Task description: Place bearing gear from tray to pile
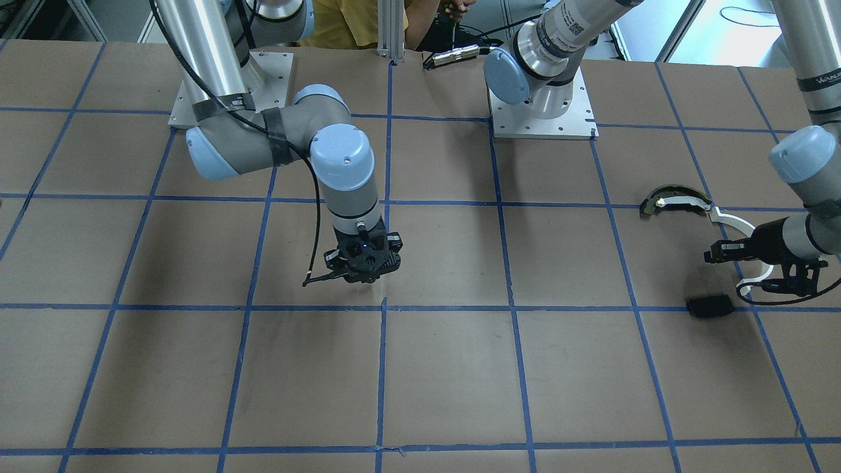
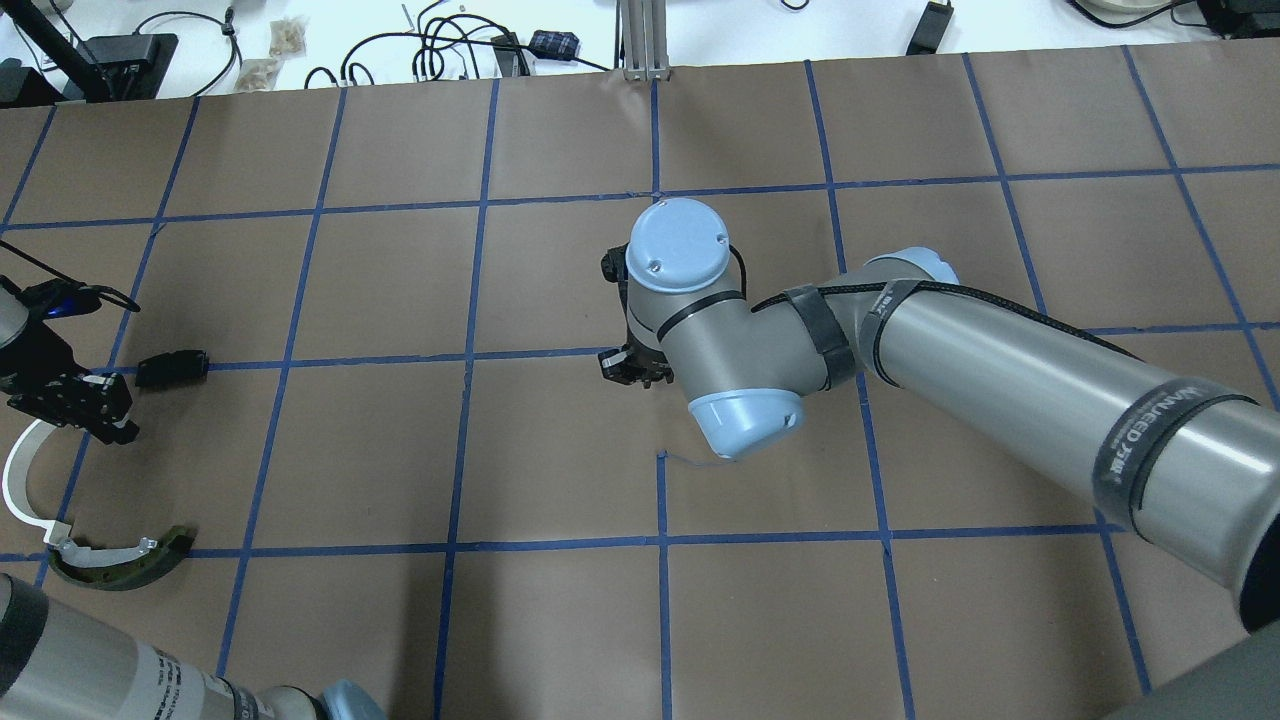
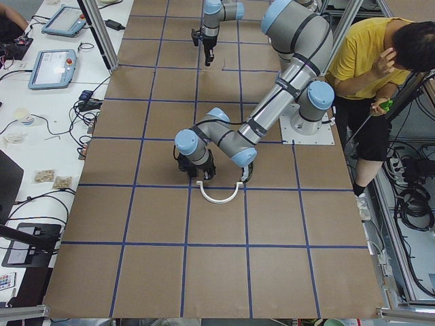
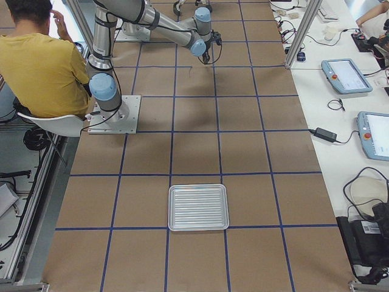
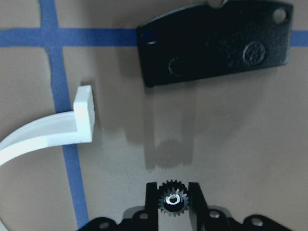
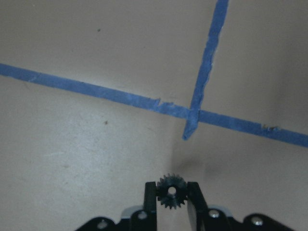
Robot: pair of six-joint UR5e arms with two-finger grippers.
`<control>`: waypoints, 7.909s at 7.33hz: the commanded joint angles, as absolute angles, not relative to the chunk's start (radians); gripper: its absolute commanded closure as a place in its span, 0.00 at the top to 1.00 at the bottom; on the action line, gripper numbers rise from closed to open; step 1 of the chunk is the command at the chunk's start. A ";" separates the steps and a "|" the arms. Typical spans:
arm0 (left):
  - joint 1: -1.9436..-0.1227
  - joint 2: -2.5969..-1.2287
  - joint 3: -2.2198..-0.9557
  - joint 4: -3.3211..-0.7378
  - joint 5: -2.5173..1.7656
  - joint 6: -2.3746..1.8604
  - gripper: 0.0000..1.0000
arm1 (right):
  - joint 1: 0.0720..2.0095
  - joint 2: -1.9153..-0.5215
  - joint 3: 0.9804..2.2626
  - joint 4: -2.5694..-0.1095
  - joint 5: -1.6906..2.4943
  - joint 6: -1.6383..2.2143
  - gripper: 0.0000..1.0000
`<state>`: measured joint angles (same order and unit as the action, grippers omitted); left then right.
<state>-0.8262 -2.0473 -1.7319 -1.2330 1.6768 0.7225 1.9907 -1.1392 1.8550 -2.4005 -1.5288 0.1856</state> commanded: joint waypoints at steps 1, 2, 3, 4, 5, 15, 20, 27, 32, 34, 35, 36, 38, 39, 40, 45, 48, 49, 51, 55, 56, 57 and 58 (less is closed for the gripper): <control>-0.827 -2.049 -1.732 -1.232 1.674 0.715 0.97 | 1.978 -1.123 1.873 -2.399 -1.501 0.203 1.00; -0.830 -2.046 -1.730 -1.230 1.671 0.707 1.00 | 1.921 -1.155 1.830 -2.382 -1.520 0.181 1.00; -0.844 -2.036 -1.720 -1.233 1.672 0.698 1.00 | 1.814 -1.220 1.754 -2.208 -1.502 0.097 1.00; -0.901 -2.011 -1.714 -1.236 1.667 0.624 1.00 | 1.696 -1.283 1.656 -2.008 -1.494 -0.070 1.00; -1.010 -1.972 -1.712 -1.235 1.663 0.513 1.00 | 1.595 -1.337 1.570 -1.806 -1.497 -0.168 1.00; -1.827 -1.996 -1.726 -1.045 1.519 -0.146 1.00 | 1.568 -1.537 1.575 -1.591 -1.594 0.028 1.00; -1.931 -2.077 -1.727 -1.012 1.497 -0.155 0.94 | 1.550 -1.508 1.496 -1.621 -1.574 -0.003 1.00; -1.954 -2.103 -1.732 -1.012 1.508 -0.179 0.55 | 1.535 -1.512 1.546 -1.646 -1.579 -0.006 1.00; -1.941 -2.070 -1.714 -1.017 1.526 -0.184 0.00 | 1.542 -1.516 1.546 -1.654 -1.589 -0.006 1.00; -1.791 -2.022 -1.685 -1.092 1.609 -0.163 0.00 | 1.542 -1.517 1.546 -1.658 -1.591 0.000 1.00; -1.676 -1.991 -1.655 -1.156 1.647 -0.106 0.00 | 1.542 -1.517 1.546 -1.658 -1.592 0.000 1.00; -1.561 -1.970 -1.640 -1.175 1.688 -0.010 0.00 | 1.542 -1.517 1.546 -1.658 -1.592 0.000 1.00; -1.311 -1.957 -1.657 -1.180 1.720 0.238 0.00 | 1.542 -1.514 1.546 -1.658 -1.591 0.003 1.00; -1.219 -1.957 -1.663 -1.183 1.727 0.324 0.00 | 1.542 -1.514 1.548 -1.658 -1.589 0.006 1.00; -1.145 -1.960 -1.666 -1.189 1.749 0.406 0.00 | 1.542 -1.513 1.548 -1.658 -1.591 0.006 1.00; -0.873 -1.988 -1.756 -1.177 1.744 0.594 0.00 | 1.542 -1.513 1.548 -1.658 -1.586 0.009 1.00; -0.881 -2.011 -1.767 -1.186 1.730 0.583 0.00 | 1.542 -1.513 1.546 -1.658 -1.585 0.009 1.00; -0.881 -2.017 -1.767 -1.186 1.729 0.583 0.00 | 1.542 -1.513 1.548 -1.658 -1.588 0.008 1.00; -0.881 -2.025 -1.766 -1.186 1.729 0.583 0.00 | 1.542 -1.513 1.548 -1.658 -1.588 0.008 1.00; -0.890 -2.028 -1.767 -1.186 1.733 0.586 0.11 | 1.542 -1.513 1.548 -1.657 -1.586 0.006 1.00; -0.890 -2.028 -1.766 -1.186 1.738 0.591 0.25 | 1.542 -1.513 1.548 -1.657 -1.585 0.006 1.00; -0.890 -2.028 -1.766 -1.186 1.736 0.592 0.45 | 1.542 -1.511 1.548 -1.657 -1.585 0.006 1.00; -0.890 -2.028 -1.766 -1.186 1.736 0.595 0.52 | 1.542 -1.511 1.548 -1.657 -1.585 0.005 1.00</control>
<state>-0.8896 -2.0278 -1.7658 -1.1858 1.7363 0.5916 1.5416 -1.5116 1.5477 -1.6567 -1.5849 0.0058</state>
